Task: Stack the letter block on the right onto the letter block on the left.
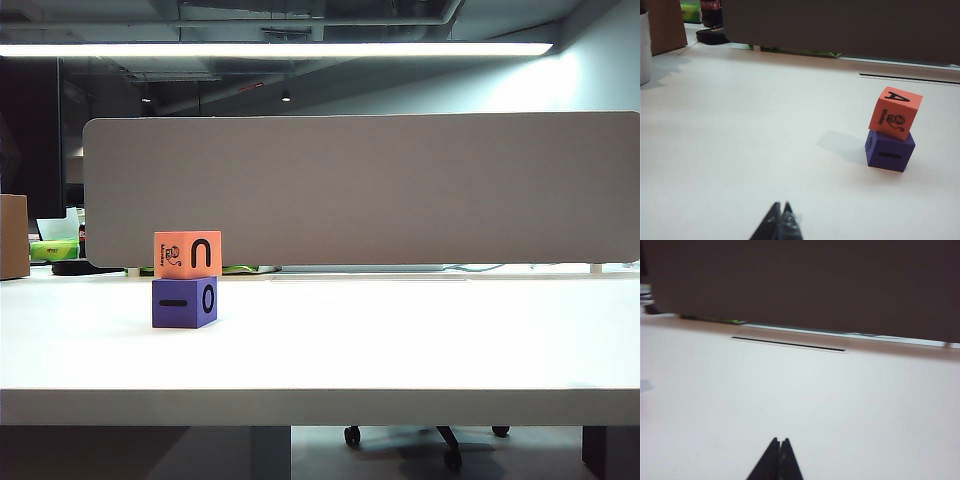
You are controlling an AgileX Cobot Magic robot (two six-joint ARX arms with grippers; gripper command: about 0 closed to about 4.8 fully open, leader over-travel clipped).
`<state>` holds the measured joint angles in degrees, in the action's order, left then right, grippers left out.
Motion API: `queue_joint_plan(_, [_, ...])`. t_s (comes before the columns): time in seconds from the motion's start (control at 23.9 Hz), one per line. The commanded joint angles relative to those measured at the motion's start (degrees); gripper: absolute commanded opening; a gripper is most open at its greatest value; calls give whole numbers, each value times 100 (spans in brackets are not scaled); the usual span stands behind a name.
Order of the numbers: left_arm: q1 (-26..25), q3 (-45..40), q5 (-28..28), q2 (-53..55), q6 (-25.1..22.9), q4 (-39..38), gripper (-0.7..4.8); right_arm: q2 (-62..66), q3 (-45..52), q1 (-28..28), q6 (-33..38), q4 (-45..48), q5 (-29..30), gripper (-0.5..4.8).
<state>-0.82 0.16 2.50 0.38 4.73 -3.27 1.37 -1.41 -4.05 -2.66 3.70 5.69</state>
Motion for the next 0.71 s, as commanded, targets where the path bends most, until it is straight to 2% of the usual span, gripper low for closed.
queue_joint_plan(0.04, [9,28,9,0,15,52,-5,-144,133,278,-15,-63,28,-5])
queue_joint_plan(0.17, [9,28,11,0,15,52,-5,-138,133,376,-52,-262,13,-5])
queue_joint_plan(0.42, [9,28,9,0,15,52,-5,-138,133,411,-81,-623,-833,-5])
queue_joint_plan(0.71, [9,28,11,0,15,52,-5,-138,133,516,-68,-634,-960,-5])
